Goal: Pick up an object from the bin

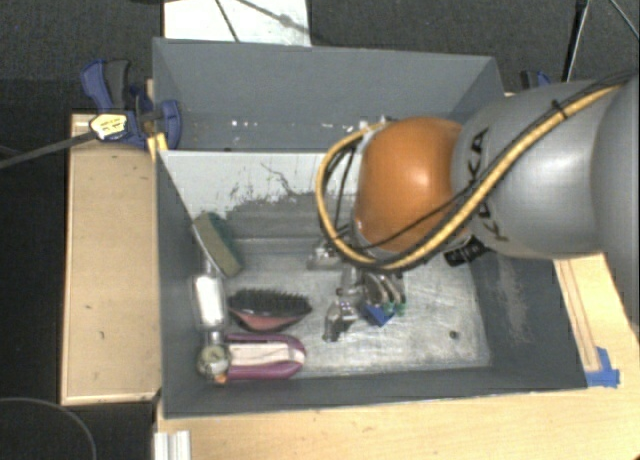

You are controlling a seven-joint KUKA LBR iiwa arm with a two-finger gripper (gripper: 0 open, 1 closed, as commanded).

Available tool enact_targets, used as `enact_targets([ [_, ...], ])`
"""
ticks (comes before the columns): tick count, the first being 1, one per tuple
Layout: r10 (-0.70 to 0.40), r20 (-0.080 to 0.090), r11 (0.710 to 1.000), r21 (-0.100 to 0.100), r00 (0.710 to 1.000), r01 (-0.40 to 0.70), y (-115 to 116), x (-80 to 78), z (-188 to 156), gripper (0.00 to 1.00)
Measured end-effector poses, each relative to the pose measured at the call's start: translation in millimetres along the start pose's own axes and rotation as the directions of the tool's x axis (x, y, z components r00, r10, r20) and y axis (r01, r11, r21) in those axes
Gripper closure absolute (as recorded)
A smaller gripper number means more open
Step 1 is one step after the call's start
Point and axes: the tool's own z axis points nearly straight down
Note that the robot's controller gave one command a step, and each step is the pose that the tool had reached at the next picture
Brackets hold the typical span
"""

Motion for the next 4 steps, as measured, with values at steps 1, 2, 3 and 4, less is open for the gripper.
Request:
enact_targets([
  [1, -0.141, -0.013, 0.990, 0.001, 0.990, 0.141, 80, -56.6, 82, 0.00],
  [2, -0.133, -0.013, 0.991, 0.002, 0.991, 0.133, 77, -57.0, 79, 1.00],
  [3, -0.131, -0.007, 0.991, 0.000, 0.991, 0.131, 78, -58.2, 78, 0.00],
  [4, -0.314, 0.027, 0.950, 0.001, 0.949, 0.314, 77, -40.4, 82, 0.00],
])
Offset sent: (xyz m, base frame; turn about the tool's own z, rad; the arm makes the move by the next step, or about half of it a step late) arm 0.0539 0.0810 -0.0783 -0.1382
